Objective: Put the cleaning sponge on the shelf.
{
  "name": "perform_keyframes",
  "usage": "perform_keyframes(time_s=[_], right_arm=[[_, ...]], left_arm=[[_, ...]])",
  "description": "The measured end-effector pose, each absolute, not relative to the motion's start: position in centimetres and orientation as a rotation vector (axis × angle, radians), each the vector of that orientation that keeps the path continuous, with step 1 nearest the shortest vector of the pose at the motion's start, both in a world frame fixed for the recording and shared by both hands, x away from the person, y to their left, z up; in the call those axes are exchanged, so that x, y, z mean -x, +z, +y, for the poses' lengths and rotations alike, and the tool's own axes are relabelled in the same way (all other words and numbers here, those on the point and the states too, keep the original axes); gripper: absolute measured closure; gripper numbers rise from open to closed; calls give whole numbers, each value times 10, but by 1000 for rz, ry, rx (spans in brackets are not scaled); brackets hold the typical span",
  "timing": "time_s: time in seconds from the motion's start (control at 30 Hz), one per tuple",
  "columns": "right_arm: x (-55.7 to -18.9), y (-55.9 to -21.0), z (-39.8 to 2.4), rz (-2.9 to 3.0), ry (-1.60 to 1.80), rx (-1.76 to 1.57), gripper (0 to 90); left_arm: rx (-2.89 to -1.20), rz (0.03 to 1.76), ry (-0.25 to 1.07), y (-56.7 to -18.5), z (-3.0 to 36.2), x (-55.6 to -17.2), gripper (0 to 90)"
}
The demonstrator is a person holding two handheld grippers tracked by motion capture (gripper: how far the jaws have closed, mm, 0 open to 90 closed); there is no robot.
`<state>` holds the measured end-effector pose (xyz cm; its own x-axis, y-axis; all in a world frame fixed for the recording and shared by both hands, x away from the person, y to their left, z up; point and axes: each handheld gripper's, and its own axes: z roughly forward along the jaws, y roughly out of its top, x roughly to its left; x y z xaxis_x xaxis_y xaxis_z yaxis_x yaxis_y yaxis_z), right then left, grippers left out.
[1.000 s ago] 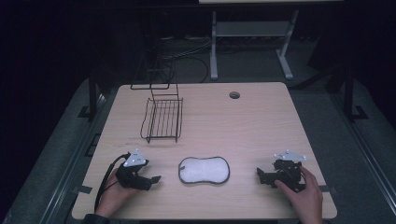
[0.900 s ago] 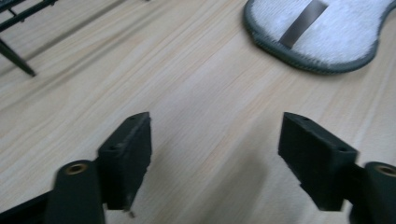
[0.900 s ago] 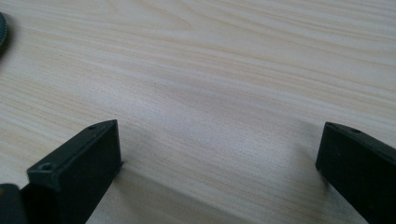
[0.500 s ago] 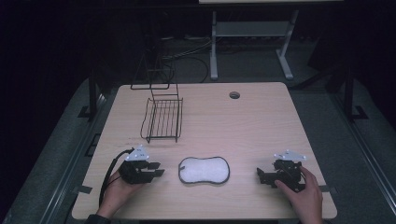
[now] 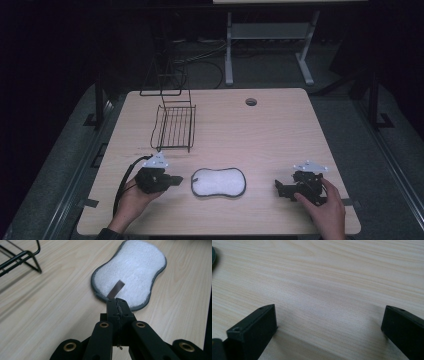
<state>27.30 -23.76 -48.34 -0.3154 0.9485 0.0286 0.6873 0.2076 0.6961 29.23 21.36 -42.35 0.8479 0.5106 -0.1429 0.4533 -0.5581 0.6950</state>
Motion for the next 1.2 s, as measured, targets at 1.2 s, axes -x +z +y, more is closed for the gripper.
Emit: perform_keyframes(time_s=[1.2], right_arm=[[-273, -483, -238, 2082, 869, -1519, 0]], left_arm=[[-2334, 634, -4, -445, 156, -299, 898]])
